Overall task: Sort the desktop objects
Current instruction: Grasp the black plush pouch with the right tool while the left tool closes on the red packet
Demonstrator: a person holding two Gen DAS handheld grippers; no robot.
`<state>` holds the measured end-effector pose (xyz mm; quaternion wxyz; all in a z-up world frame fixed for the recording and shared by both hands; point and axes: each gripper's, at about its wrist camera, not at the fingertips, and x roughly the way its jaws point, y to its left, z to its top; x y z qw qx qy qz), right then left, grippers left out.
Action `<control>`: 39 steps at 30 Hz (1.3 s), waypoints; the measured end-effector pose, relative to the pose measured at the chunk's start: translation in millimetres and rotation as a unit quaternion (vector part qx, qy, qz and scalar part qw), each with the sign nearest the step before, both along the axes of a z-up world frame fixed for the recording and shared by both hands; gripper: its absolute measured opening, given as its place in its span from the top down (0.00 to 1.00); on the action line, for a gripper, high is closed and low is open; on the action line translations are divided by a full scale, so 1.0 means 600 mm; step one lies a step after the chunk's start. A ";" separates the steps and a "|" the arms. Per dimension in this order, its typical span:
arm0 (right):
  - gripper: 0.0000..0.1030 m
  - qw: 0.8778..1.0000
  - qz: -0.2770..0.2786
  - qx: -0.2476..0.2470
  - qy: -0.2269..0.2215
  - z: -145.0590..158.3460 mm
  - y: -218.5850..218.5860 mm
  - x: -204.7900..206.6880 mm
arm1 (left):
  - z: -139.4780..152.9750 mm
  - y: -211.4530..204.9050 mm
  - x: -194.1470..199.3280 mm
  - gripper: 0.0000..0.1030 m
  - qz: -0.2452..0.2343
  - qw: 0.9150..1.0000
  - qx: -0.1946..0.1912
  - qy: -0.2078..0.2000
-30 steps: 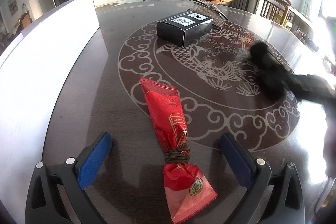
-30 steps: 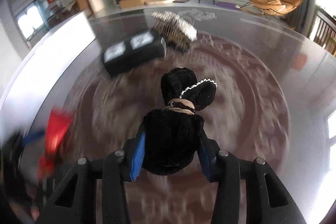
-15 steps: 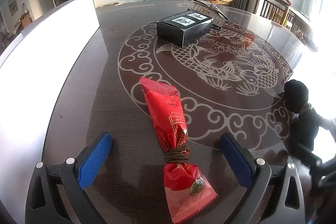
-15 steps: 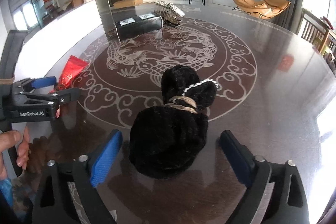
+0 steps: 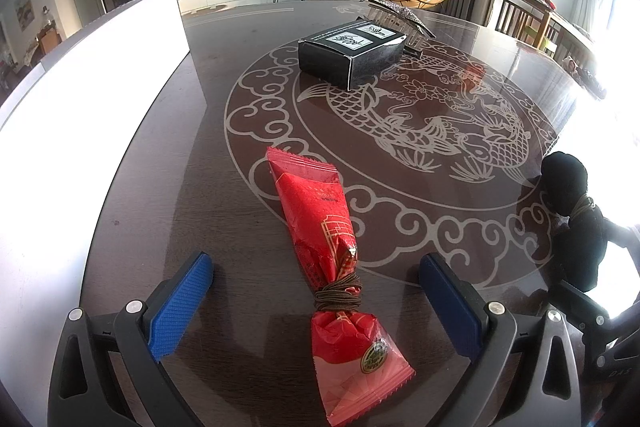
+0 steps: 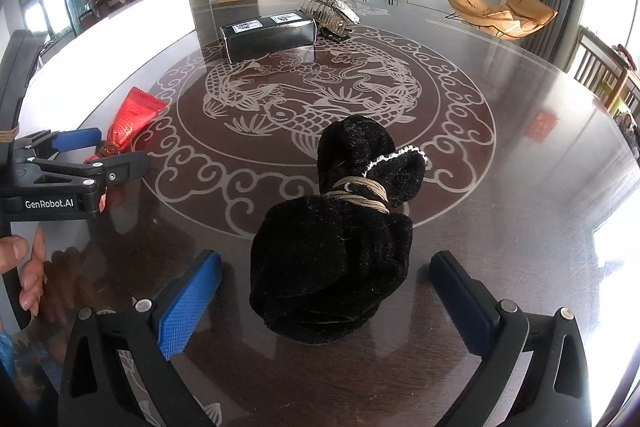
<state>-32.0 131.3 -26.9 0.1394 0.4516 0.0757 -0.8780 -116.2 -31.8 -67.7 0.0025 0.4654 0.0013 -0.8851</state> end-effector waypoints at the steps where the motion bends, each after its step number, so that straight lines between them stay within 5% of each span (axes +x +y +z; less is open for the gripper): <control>1: 0.00 1.000 0.000 0.000 0.000 0.000 0.000 0.000 | 0.000 0.000 0.000 0.00 0.000 1.000 0.000 0.000; 35: 0.00 1.000 -0.001 0.000 0.001 -0.001 0.000 -0.001 | 0.000 -0.001 -0.002 0.00 -0.013 1.000 0.001 -0.007; 36: 0.00 1.000 0.000 0.000 0.001 -0.001 0.000 -0.001 | 0.001 -0.001 -0.001 0.08 -0.021 1.000 -0.001 -0.006; 39: 0.00 1.000 -0.001 -0.003 -0.003 0.001 0.001 -0.007 | 0.013 -0.008 0.006 0.58 -0.035 0.999 0.000 0.021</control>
